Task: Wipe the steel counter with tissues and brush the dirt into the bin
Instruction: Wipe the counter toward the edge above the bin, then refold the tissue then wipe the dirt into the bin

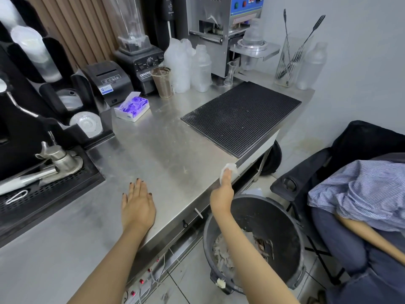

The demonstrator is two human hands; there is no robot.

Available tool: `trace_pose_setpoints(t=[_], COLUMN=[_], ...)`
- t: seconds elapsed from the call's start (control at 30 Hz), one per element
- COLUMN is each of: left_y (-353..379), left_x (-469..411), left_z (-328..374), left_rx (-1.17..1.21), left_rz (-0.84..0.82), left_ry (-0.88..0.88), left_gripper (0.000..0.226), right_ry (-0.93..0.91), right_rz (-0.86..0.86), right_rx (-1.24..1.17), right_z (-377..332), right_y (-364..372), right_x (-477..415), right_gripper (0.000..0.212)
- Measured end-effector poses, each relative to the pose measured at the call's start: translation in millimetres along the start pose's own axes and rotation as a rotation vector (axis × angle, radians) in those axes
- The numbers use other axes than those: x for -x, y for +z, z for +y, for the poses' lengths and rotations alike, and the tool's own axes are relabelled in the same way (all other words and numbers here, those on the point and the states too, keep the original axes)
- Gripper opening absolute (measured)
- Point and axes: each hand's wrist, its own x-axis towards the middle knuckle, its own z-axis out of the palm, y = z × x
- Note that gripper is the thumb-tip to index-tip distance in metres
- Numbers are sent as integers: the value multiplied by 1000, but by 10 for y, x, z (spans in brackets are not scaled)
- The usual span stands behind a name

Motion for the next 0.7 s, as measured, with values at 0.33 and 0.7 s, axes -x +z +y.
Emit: trace_pose_setpoints(t=[0.33,0.7], left_y=[-203,-1062], left_x=[47,258], left_z=[313,1801], left_rx=[446,1039], left_rz=[113,-538], left_ry=[87,469], left_gripper=[30,70], right_ry=[-127,-133], right_rz=[78,8], right_rx=[140,14], right_z=[-205,-807], right_y=[-886,-1517], right_x=[472,647], right_gripper=[50,29])
